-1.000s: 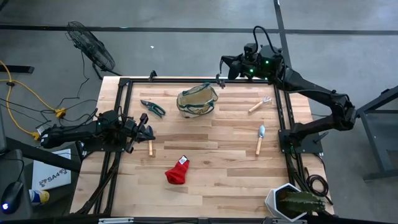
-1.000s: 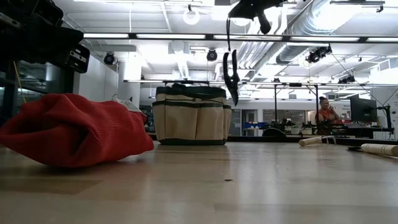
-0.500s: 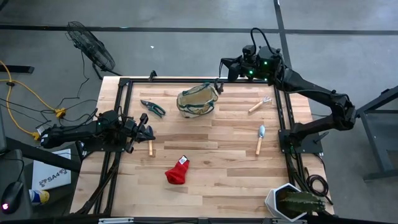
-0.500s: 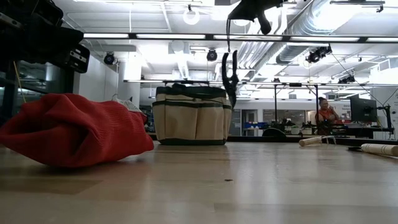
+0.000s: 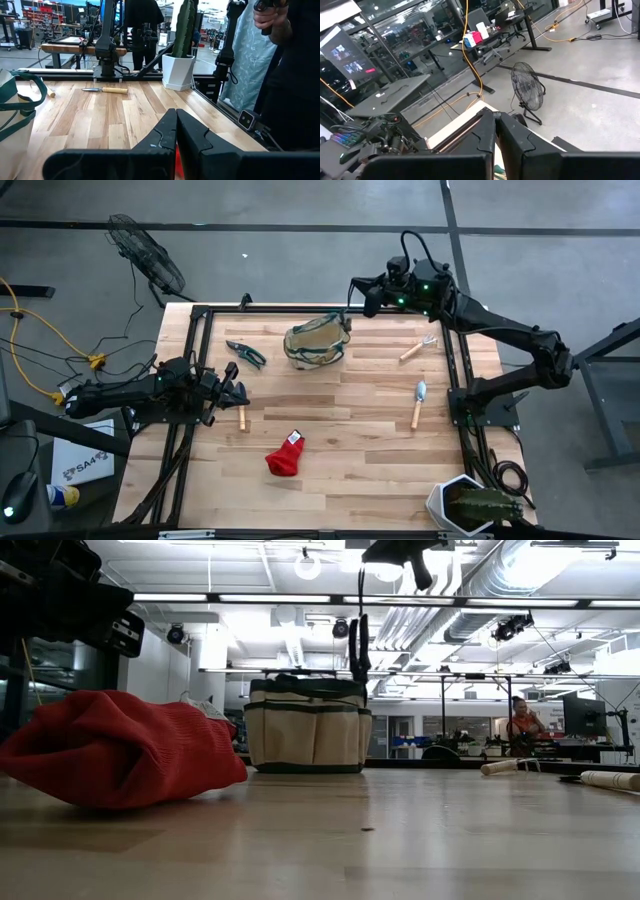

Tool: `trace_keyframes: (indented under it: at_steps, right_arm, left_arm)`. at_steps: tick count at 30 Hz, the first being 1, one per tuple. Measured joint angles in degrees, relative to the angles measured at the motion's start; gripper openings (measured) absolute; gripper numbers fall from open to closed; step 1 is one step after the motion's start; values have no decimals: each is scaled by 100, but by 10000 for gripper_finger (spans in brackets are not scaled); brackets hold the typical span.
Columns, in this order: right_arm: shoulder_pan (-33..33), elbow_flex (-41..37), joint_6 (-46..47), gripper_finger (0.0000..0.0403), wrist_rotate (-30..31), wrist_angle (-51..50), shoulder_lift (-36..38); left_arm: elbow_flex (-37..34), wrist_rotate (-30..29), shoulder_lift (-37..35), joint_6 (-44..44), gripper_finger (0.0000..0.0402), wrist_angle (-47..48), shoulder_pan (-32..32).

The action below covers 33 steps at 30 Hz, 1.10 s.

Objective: Pick & Place Garden tools in Gardening bag
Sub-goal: Put the green shears into the white gardening bag

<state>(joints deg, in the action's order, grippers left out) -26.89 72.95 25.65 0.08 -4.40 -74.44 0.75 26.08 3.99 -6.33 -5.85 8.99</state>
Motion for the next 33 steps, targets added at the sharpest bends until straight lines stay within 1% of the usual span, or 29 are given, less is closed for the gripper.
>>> trace_keyframes:
  at_steps: [13,17,22,26,33]
  right_arm:
    - [6,-2,174,4,9,-173,-1]
    - [68,-2,264,4,276,-152,-1]
    - [141,-2,327,4,321,-121,-1]
    - [257,-2,328,4,678,-202,-1]
    - [278,-4,310,4,1021,-332,-1]
  left_arm:
    - [0,-6,0,0,0,2,-2]
    - [0,-6,0,1,0,0,-2]
    - [0,-8,0,0,0,0,-2]
    - [0,-11,0,0,0,2,0]
    - [0,-30,0,2,0,0,0]
